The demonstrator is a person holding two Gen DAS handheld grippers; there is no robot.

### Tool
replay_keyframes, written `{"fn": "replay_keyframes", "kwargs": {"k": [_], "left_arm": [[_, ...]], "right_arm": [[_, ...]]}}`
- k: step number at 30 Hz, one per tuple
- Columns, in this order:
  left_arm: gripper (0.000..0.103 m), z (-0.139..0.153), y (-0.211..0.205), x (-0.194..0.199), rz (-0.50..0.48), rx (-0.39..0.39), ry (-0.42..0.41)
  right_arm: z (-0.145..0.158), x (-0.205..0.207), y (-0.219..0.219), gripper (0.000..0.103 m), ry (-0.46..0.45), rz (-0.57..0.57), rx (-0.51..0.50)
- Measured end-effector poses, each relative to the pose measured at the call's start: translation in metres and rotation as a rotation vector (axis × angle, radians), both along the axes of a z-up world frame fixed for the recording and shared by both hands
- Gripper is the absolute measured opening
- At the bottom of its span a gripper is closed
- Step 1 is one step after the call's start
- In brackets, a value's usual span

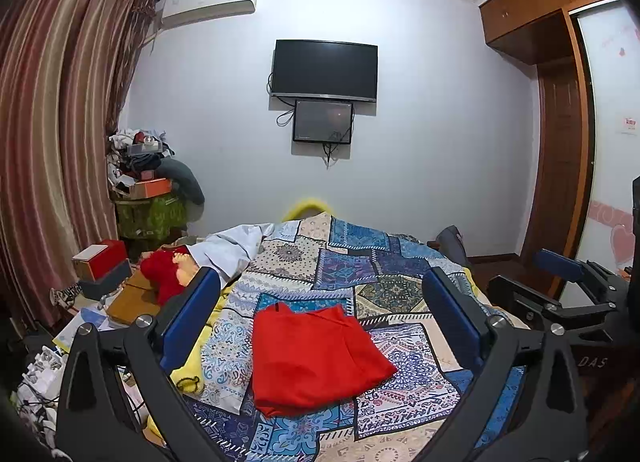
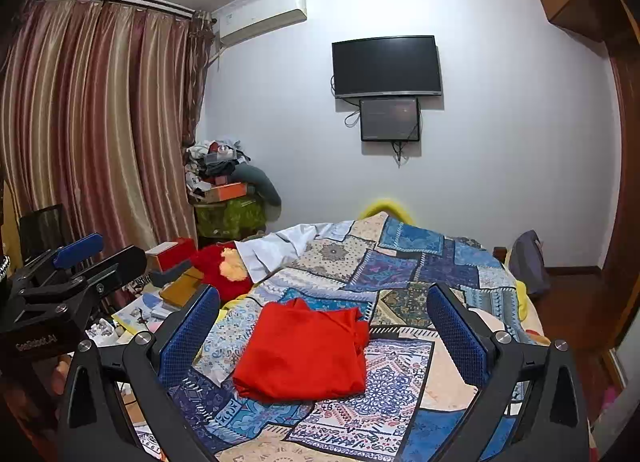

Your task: Fold large clothes

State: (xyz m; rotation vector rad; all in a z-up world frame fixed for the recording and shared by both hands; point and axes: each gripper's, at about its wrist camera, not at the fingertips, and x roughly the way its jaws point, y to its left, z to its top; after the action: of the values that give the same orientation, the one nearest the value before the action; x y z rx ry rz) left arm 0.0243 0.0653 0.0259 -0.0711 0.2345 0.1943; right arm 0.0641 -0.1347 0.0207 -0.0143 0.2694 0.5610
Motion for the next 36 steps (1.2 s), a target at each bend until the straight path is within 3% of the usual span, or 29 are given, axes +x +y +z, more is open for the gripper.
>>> {"fn": "replay_keyframes", "kwargs": {"k": [12,36], "left_arm": [[0.103,-0.005,0.000,0.008,0.005,-0.004,0.022],[0.103,-0.007,0.002,0.009,0.010,-0.007,0.021]], "right_arm": [[0.004,0.031,0.014,0.103,0.025,0.002,-0.009],[0.006,0.041,0.011,0.103,0.026,0.026,-0.014]]}}
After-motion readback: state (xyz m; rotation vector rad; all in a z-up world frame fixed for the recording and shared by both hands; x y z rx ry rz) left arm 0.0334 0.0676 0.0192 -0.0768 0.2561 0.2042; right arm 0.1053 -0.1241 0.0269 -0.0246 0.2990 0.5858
